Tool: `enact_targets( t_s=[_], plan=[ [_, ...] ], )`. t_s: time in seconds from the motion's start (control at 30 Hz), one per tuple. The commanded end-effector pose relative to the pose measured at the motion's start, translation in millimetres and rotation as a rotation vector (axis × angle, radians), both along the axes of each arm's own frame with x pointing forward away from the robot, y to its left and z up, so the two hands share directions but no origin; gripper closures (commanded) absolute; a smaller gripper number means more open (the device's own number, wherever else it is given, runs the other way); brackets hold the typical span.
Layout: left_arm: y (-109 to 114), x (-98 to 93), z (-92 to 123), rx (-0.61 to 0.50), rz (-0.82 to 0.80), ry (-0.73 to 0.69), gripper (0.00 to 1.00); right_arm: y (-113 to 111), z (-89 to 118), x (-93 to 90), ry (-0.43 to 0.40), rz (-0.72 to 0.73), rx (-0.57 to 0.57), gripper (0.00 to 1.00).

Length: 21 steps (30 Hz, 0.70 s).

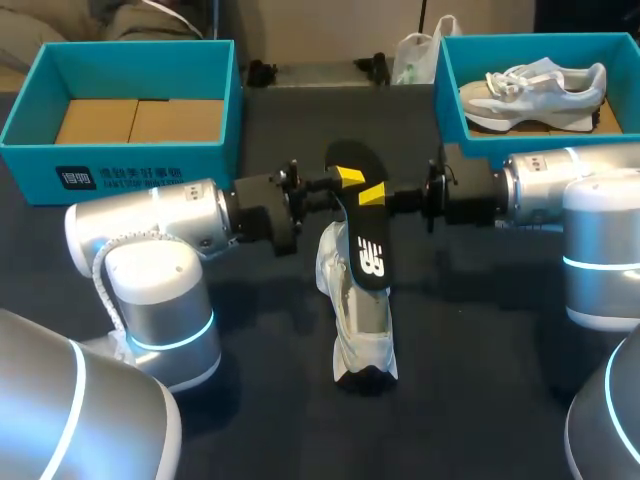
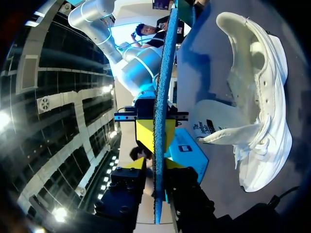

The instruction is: Take the shoe out of the shoebox, open the shoe tongue, remove and reinsert the insole, then place the shoe into the shoebox

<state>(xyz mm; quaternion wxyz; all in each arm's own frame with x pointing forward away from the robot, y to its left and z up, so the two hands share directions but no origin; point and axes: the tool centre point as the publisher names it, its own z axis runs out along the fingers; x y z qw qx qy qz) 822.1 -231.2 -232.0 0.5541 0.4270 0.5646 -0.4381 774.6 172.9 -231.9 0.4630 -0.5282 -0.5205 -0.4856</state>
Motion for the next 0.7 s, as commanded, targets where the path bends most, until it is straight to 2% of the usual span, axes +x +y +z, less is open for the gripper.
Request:
enact_targets(
  t_s=[0.03, 0.17, 0.47, 0.7],
  plan=[
    [-0.7, 0.8, 0.5, 0.009, -0.005, -0.002, 0.86, 1.4, 0.5, -0.5, 0.001, -0.002, -0.004, 1.0],
    [0.3, 1.1, -0.1, 0.013, -0.009, -0.006, 0.89, 1.4, 0.5, -0.5, 0.001, -0.002, -0.004, 1.0],
    [0.3, -0.8, -1.4, 0.028, -0.018, -0.027, 0.8, 1.4, 0.5, -0.5, 0.001, -0.002, -0.004, 1.0],
    [0.9, 0.0, 0.4, 0.037, -0.014, -0.057, 0.81, 1.4, 0.5, -0.5, 0.001, -0.002, -0.004, 1.0]
  ],
)
